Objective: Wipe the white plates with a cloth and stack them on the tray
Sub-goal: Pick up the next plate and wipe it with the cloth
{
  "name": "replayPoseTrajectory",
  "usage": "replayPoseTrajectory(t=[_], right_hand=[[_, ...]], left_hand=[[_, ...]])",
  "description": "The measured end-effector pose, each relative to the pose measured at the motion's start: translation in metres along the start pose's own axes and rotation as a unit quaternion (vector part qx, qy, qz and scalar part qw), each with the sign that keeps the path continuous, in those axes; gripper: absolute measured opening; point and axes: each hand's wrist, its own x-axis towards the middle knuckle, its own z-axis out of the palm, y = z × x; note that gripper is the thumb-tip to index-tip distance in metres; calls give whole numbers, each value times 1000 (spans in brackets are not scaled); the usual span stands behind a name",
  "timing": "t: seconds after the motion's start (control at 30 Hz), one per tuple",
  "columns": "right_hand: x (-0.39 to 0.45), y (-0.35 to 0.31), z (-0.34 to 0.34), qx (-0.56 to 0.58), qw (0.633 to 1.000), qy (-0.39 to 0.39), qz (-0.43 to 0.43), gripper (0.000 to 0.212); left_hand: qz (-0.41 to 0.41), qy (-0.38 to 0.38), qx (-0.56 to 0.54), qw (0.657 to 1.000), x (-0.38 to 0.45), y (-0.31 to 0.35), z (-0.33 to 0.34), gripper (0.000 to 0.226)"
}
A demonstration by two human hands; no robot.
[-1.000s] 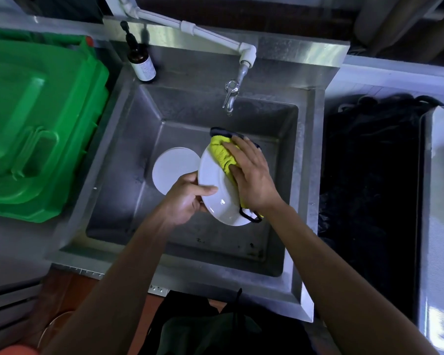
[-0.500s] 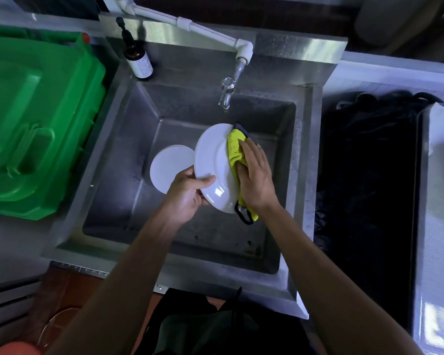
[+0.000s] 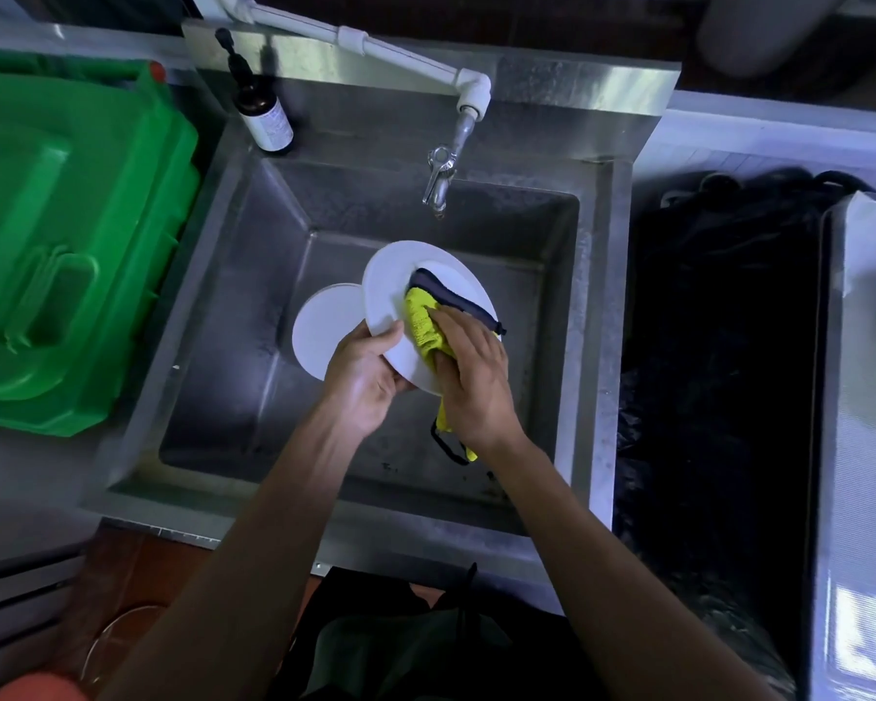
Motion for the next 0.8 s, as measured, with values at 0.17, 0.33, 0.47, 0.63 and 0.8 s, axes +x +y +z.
replayPoseTrajectory(t=[0.17, 0.33, 0.47, 0.63, 0.8], right_hand=[[-7, 2, 4, -28, 1000, 2, -1, 47], [-17, -2, 11, -64, 998, 12, -17, 66], [-22, 3, 13, -50, 999, 15, -11, 69], [-20, 15, 7, -42, 999, 11, 12, 65], [-12, 28, -7, 43, 996, 11, 79, 52]], left_hand=[[-2, 41, -35, 999, 5, -4, 7, 33], [-1, 63, -71, 995, 9, -2, 12, 39], [-1, 55, -84, 995, 10, -3, 8, 39], [2, 24, -105, 994, 7, -7, -4, 40], [7, 1, -117, 993, 4, -7, -12, 45]])
